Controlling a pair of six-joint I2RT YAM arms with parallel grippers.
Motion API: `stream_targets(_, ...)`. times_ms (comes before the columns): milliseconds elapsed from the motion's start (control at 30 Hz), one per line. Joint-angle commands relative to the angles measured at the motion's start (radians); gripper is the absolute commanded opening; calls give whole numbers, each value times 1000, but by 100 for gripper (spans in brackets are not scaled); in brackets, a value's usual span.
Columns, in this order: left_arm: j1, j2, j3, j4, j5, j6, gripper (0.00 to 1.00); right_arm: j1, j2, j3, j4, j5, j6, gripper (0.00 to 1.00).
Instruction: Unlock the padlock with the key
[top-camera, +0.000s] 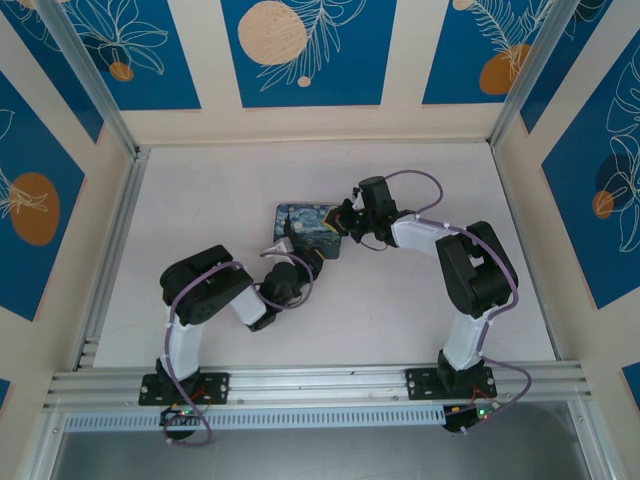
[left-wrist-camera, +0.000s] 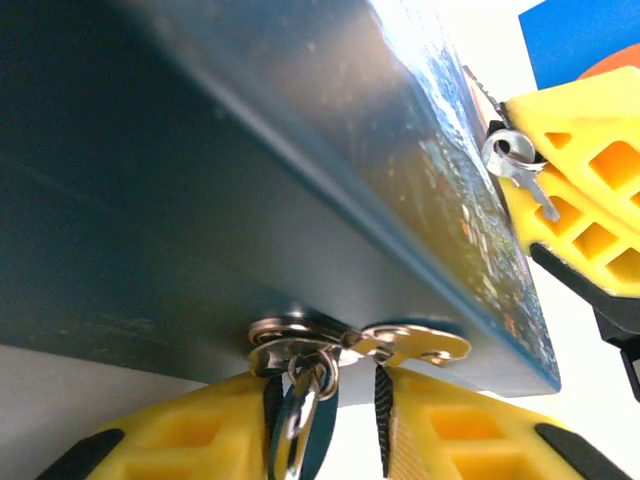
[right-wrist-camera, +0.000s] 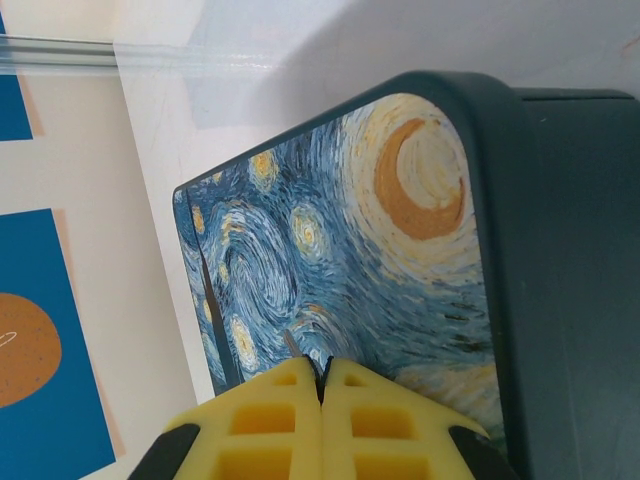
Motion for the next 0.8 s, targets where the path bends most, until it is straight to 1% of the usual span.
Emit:
stream_targets(0, -7, 37, -16, -120, -40, -14, 26, -5, 26, -16, -27, -10, -10, 0)
stream_targets(100, -7, 35, -15, -128, -40, -17, 19, -7, 25, -18, -28, -11, -11, 0)
stream_targets(233, -8, 30, -18, -137, -37, -32, 6, -15, 25, -4, -40, -13, -18, 0)
stream_targets(300, -8, 23, -24, -143, -33, -42, 2, -26, 20, 17, -54, -19, -27, 0)
stream_targets(333, -8, 15, -30, -143, -27, -45, 0, -32, 14, 29, -66, -22, -32, 0)
stream_targets(467, -7, -40, -38, -199, -1, -63, 0, -50, -39, 65, -114, -26, -58, 0)
stream_targets(600, -4, -163, -21, -393, 60, -61, 0, -63, -136, 46, -155, -50, -86, 0)
stream_targets(667, 0, -233, 3, -511, 99, -37, 0, -64, -197, -4, -153, -68, -85, 0)
stream_targets(767, 10, -328, 57, -720, 155, 15, 0, -65, -294, -128, -102, -106, -51, 0)
